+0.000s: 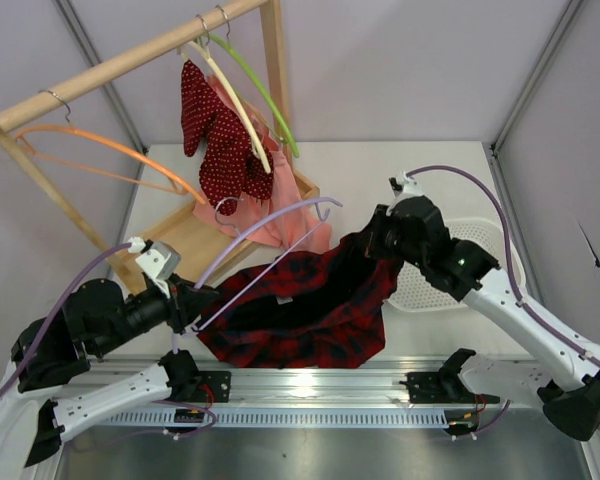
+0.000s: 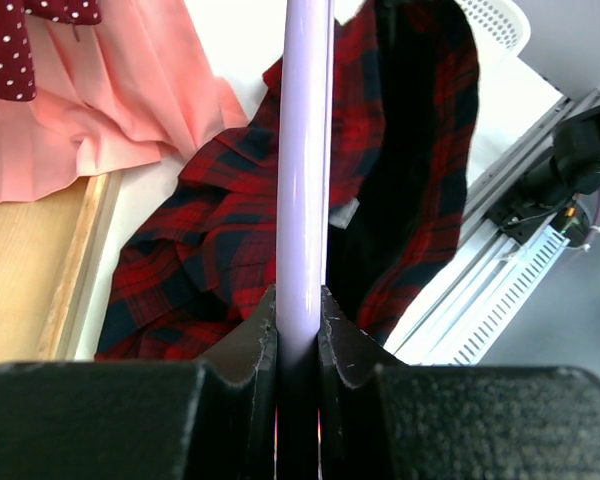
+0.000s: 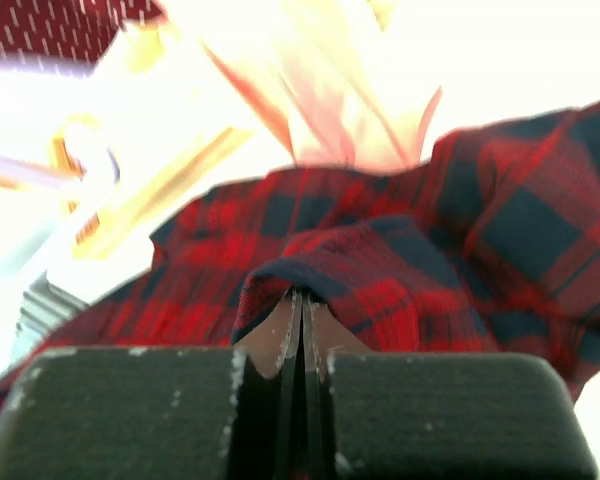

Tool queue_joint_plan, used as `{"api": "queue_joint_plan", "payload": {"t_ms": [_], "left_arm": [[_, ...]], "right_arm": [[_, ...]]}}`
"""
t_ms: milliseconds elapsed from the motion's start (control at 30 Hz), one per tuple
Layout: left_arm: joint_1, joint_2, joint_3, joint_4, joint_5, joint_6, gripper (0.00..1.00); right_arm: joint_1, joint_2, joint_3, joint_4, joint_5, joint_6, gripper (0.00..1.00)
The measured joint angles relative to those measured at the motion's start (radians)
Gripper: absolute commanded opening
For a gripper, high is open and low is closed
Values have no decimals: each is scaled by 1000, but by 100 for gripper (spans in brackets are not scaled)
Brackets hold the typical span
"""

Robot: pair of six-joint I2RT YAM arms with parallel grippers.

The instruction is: Place the skirt on the hanger

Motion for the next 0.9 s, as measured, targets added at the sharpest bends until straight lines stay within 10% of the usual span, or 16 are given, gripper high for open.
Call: {"api": "queue_joint_plan", "payload": {"t_ms": [900], "left_arm": [[0,-19,-42,74,48,7,0]], "right_arm": [[-317,114,27,195,-413,260,0]]}}
